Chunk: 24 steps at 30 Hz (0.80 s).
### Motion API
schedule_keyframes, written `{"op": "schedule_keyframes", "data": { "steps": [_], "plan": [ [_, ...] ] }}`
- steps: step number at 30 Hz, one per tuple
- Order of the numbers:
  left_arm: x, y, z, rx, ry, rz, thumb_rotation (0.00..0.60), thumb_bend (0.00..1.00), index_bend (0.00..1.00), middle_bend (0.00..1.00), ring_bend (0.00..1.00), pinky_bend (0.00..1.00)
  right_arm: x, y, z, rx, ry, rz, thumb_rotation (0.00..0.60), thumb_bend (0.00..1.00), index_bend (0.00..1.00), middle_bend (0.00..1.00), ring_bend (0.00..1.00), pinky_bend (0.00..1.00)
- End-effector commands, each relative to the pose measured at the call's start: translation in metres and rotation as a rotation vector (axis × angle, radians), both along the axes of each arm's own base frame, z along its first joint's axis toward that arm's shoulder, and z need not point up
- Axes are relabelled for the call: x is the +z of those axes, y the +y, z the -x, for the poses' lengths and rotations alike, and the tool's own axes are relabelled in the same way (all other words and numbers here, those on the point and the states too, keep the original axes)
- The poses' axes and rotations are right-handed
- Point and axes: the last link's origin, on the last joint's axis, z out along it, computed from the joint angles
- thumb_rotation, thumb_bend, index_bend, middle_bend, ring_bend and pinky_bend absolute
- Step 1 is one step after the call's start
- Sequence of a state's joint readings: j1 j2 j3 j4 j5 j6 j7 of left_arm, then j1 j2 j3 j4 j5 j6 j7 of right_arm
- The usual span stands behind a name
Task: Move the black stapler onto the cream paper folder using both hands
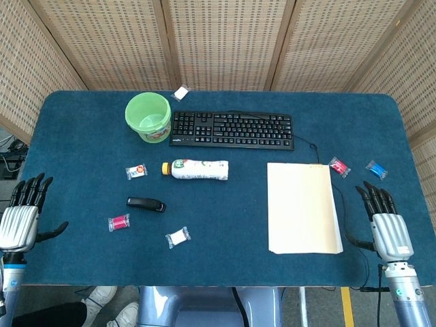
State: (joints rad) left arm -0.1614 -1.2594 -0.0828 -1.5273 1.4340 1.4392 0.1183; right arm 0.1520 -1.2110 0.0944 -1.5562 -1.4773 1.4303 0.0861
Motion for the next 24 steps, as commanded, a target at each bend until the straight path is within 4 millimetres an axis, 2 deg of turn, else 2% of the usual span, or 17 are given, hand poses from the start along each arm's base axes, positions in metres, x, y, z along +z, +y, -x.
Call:
{"op": "schedule_keyframes", "data": {
  "steps": [1, 8, 12, 15, 24],
  "plan": [
    [0.000, 0.003, -0.001, 0.001, 0.002, 0.007, 0.600, 0.20, 0.00, 0.00, 0.00, 0.00, 0.002, -0.001, 0.001, -0.004, -0.005, 0.002, 0.600, 0.07, 0.09, 0.00, 0.00, 0.05],
    [-0.003, 0.025, -0.008, -0.010, 0.060, 0.069, 0.600, 0.21, 0.03, 0.00, 0.00, 0.00, 0.003, -0.001, 0.002, -0.009, -0.008, 0.002, 0.600, 0.06, 0.10, 0.00, 0.00, 0.05],
    [-0.005, 0.038, -0.015, -0.024, 0.088, 0.082, 0.600, 0.15, 0.07, 0.00, 0.00, 0.00, 0.003, -0.001, 0.002, -0.009, -0.010, 0.003, 0.600, 0.06, 0.11, 0.00, 0.00, 0.05],
    [-0.012, 0.053, -0.024, -0.028, 0.098, 0.124, 0.600, 0.13, 0.09, 0.00, 0.00, 0.00, 0.002, -0.001, 0.002, -0.009, -0.010, 0.002, 0.600, 0.07, 0.11, 0.00, 0.00, 0.05],
    [-0.032, 0.075, -0.043, -0.022, 0.087, 0.227, 0.600, 0.13, 0.14, 0.00, 0.00, 0.03, 0.004, -0.002, 0.003, -0.013, -0.020, 0.003, 0.600, 0.06, 0.12, 0.00, 0.00, 0.05]
  ]
}}
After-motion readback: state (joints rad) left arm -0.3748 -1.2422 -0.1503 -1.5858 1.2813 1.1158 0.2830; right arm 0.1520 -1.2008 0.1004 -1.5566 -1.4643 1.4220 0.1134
